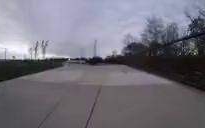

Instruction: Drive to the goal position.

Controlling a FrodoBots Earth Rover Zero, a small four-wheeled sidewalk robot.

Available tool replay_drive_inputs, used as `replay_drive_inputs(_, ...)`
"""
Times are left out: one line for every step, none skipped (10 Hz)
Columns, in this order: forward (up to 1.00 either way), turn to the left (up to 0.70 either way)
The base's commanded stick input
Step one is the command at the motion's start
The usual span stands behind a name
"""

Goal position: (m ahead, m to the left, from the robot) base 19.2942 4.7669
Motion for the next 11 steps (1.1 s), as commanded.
replay_drive_inputs(1.00, 0.00)
replay_drive_inputs(1.00, 0.00)
replay_drive_inputs(1.00, 0.00)
replay_drive_inputs(1.00, 0.00)
replay_drive_inputs(1.00, 0.00)
replay_drive_inputs(1.00, 0.00)
replay_drive_inputs(1.00, 0.00)
replay_drive_inputs(1.00, 0.00)
replay_drive_inputs(1.00, 0.00)
replay_drive_inputs(1.00, 0.00)
replay_drive_inputs(1.00, 0.00)
